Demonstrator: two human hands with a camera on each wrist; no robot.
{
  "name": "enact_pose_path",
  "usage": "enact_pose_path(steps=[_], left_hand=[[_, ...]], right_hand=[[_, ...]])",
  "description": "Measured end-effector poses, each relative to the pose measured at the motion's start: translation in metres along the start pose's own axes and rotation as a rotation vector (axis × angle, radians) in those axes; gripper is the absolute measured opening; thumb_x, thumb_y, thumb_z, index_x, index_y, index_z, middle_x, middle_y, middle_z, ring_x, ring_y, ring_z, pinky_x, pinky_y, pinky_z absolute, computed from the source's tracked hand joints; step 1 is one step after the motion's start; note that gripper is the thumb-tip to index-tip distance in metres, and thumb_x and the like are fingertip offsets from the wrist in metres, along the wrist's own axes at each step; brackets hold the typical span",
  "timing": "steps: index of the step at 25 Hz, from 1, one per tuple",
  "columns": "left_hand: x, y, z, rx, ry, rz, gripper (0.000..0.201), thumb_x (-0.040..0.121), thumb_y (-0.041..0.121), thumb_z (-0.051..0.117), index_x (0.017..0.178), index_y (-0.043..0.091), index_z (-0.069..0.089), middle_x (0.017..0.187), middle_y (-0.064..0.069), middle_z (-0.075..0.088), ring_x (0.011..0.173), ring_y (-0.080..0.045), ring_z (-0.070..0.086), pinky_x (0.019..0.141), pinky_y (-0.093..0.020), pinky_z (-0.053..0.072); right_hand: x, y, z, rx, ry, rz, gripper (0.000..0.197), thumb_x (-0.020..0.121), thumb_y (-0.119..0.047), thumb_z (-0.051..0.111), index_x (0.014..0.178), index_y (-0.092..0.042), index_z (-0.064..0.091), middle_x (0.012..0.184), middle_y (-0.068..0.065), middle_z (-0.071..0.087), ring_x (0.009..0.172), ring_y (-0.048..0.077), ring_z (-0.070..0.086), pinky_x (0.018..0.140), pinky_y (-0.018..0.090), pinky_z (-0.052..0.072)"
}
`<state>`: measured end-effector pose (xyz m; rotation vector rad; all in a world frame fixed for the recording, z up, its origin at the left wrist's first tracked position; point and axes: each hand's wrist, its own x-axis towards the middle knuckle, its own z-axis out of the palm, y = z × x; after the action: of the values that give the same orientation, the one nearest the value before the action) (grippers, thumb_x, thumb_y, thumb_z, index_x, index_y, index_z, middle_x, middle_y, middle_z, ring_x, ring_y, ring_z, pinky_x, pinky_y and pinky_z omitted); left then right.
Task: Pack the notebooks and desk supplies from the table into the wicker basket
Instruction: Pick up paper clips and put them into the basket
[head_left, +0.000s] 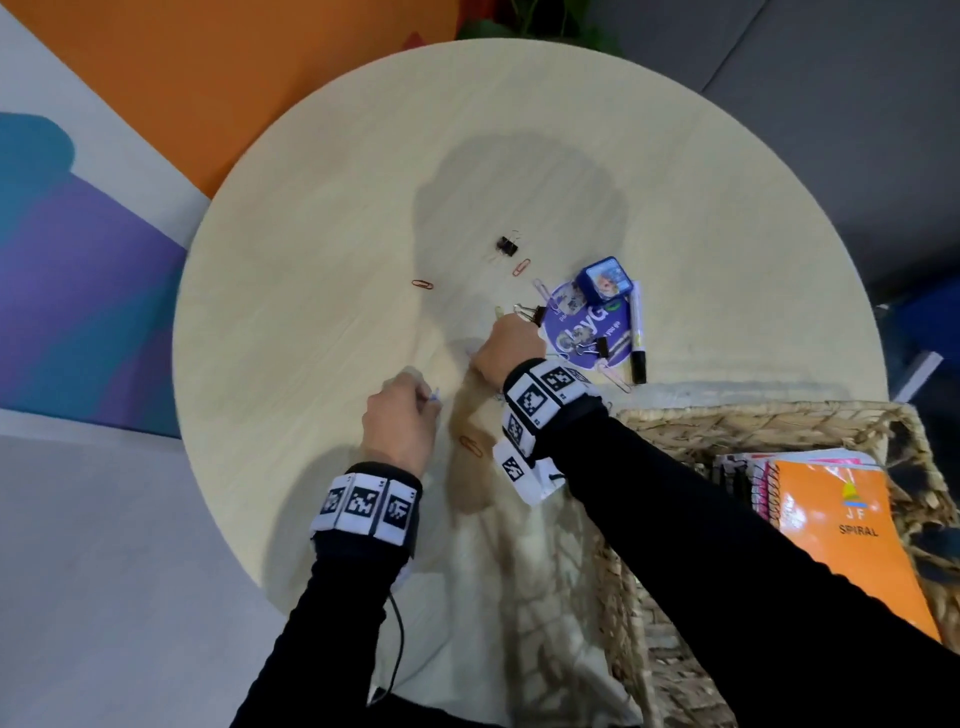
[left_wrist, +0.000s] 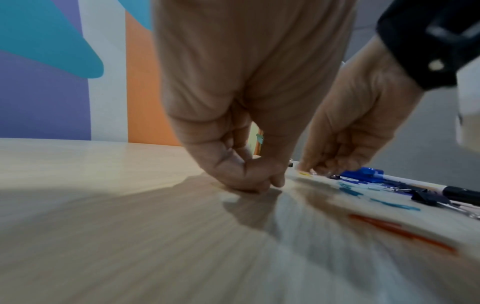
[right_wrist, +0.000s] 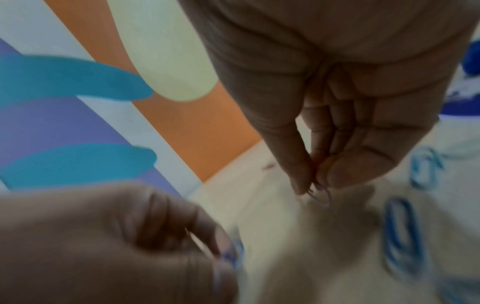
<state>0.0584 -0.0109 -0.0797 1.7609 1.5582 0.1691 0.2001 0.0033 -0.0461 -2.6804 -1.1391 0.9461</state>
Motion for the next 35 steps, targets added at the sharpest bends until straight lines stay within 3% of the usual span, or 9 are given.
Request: enact_pose_path(steps=[6, 10, 13, 17, 20, 23, 26, 30, 35], left_hand=[[-0.013, 0.018, -0.005, 0.045, 0.088, 0.158, 0.012, 0.083, 0.004, 0.066, 0.091, 0.005, 0.074, 0.097, -0.017, 0.074, 0.095, -0.035, 0.067, 0.083, -0.033, 0.047], [-0.025, 0.046, -0.004, 0.053, 0.053, 0.199, 0.016, 0.087, 0.013, 0.066, 0.097, 0.004, 0.076, 0.102, -0.017, 0.075, 0.098, -0.033, 0.068, 0.088, -0.031, 0.044], [-0.043, 0.073, -0.003, -0.029, 0.028, 0.285, 0.017, 0.088, 0.013, 0.066, 0.098, 0.004, 0.077, 0.099, -0.016, 0.076, 0.086, -0.029, 0.069, 0.078, -0.018, 0.041], [-0.076, 0.103, 0.003, -0.187, -0.047, 0.374, 0.01, 0.085, 0.015, 0.069, 0.092, 0.012, 0.076, 0.077, -0.005, 0.073, 0.057, 0.006, 0.061, 0.078, -0.031, 0.06], [-0.11, 0.12, 0.005, -0.17, -0.163, 0.435, 0.011, 0.083, 0.013, 0.07, 0.084, 0.023, 0.064, 0.072, 0.01, 0.068, 0.056, 0.02, 0.058, 0.063, -0.002, 0.05], [-0.143, 0.133, 0.007, -0.039, -0.274, 0.538, 0.011, 0.084, 0.01, 0.069, 0.082, 0.02, 0.073, 0.076, 0.013, 0.072, 0.062, 0.011, 0.062, 0.07, -0.001, 0.046], [-0.16, 0.142, 0.012, 0.141, -0.389, 0.614, 0.019, 0.089, 0.011, 0.064, 0.097, 0.017, 0.079, 0.099, 0.005, 0.078, 0.089, -0.008, 0.071, 0.076, -0.006, 0.039], [-0.17, 0.153, 0.044, 0.425, -0.506, 0.726, 0.033, 0.088, 0.006, 0.052, 0.106, 0.019, 0.076, 0.113, 0.001, 0.075, 0.107, -0.018, 0.068, 0.1, -0.034, 0.05], [-0.167, 0.192, 0.086, 0.711, -0.697, 0.635, 0.022, 0.092, -0.002, 0.05, 0.101, -0.002, 0.07, 0.101, -0.012, 0.07, 0.094, -0.028, 0.068, 0.073, -0.026, 0.053]], right_hand=[[-0.059, 0.036, -0.088, 0.151, 0.055, -0.238, 0.005, 0.075, -0.011, 0.07, 0.072, -0.01, 0.066, 0.074, 0.009, 0.067, 0.07, 0.018, 0.058, 0.071, 0.029, 0.052], [-0.114, 0.119, -0.112, -0.033, 0.044, -0.223, 0.007, 0.077, -0.017, 0.071, 0.081, -0.012, 0.072, 0.072, -0.002, 0.058, 0.072, 0.014, 0.055, 0.064, 0.022, 0.035], [-0.134, 0.178, -0.088, -0.129, -0.102, -0.145, 0.006, 0.08, -0.009, 0.067, 0.082, -0.008, 0.073, 0.081, 0.006, 0.07, 0.083, 0.024, 0.066, 0.068, 0.025, 0.043], [-0.138, 0.218, -0.055, -0.224, -0.26, 0.051, 0.018, 0.088, -0.007, 0.054, 0.072, -0.001, 0.057, 0.072, 0.011, 0.058, 0.077, 0.029, 0.059, 0.069, 0.031, 0.05], [-0.13, 0.215, -0.046, -0.299, -0.273, 0.065, 0.016, 0.088, -0.004, 0.051, 0.072, -0.005, 0.049, 0.065, 0.006, 0.047, 0.075, 0.029, 0.055, 0.057, 0.03, 0.046], [-0.119, 0.21, -0.042, -0.269, -0.248, 0.064, 0.013, 0.087, 0.001, 0.051, 0.093, 0.002, 0.063, 0.099, 0.017, 0.066, 0.097, 0.035, 0.064, 0.079, 0.037, 0.054], [-0.115, 0.207, -0.04, -0.29, -0.232, 0.067, 0.02, 0.09, -0.003, 0.053, 0.106, 0.004, 0.062, 0.113, 0.018, 0.065, 0.105, 0.034, 0.063, 0.083, 0.035, 0.052], [-0.121, 0.21, -0.057, -0.248, -0.19, 0.065, 0.02, 0.085, -0.009, 0.064, 0.1, 0.003, 0.061, 0.102, 0.014, 0.066, 0.103, 0.031, 0.063, 0.079, 0.033, 0.051], [-0.158, 0.244, -0.101, -0.036, 0.099, 0.053, 0.015, 0.079, -0.011, 0.064, 0.078, 0.002, 0.071, 0.075, 0.016, 0.067, 0.08, 0.03, 0.066, 0.064, 0.026, 0.045]])
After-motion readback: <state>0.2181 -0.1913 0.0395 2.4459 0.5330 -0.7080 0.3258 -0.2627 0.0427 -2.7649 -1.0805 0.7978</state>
